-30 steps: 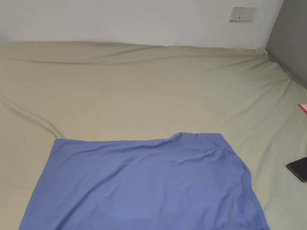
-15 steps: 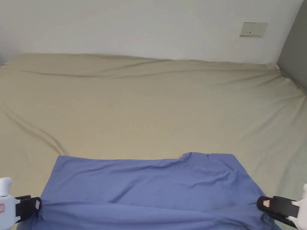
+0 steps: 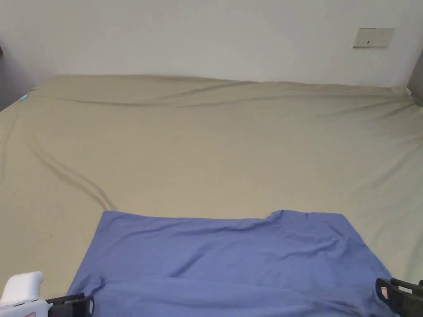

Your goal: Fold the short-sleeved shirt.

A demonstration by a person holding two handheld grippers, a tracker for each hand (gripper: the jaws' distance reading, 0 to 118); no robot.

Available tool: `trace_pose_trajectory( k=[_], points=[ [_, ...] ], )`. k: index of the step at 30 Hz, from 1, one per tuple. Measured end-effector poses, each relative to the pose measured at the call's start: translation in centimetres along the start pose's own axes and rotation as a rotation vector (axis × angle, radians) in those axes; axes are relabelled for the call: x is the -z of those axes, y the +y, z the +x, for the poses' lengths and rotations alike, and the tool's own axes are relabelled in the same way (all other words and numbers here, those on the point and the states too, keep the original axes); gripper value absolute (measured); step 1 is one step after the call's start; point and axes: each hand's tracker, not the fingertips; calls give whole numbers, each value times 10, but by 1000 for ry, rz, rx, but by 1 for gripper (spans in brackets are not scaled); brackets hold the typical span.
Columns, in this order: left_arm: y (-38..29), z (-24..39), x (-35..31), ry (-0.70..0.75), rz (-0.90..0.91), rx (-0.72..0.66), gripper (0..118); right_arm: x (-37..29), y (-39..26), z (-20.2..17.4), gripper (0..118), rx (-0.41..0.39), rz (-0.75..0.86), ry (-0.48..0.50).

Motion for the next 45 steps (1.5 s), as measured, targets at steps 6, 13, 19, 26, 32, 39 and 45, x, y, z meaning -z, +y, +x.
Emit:
trace_pose_trajectory(
  k=[6,13,19,26,32,39,45],
  points=[
    [-28,1,48,66,-207,34,112,-27,-34,-44,88,-105,-166,44],
    [-32,15,54,138,-193,54,108,61,-81,-50,89,-169,-394,-85],
    [-36,11,41,105,-167,67,79,66,-65,-36,72,-79,-408,-43],
    [-40,31,30,117,-122,126,7,48,-66,-38,8,-106,-392,4],
    [-38,25,18,51,-127,122,7,33,-64,-23,8,27,-360,66],
    [-41,-1,-10,-40,-146,37,6,-7,-79,-28,8,9,-357,104],
    [-70,-14,-41,-57,-179,56,6,-41,-115,-35,8,-50,-414,130]
  ],
)
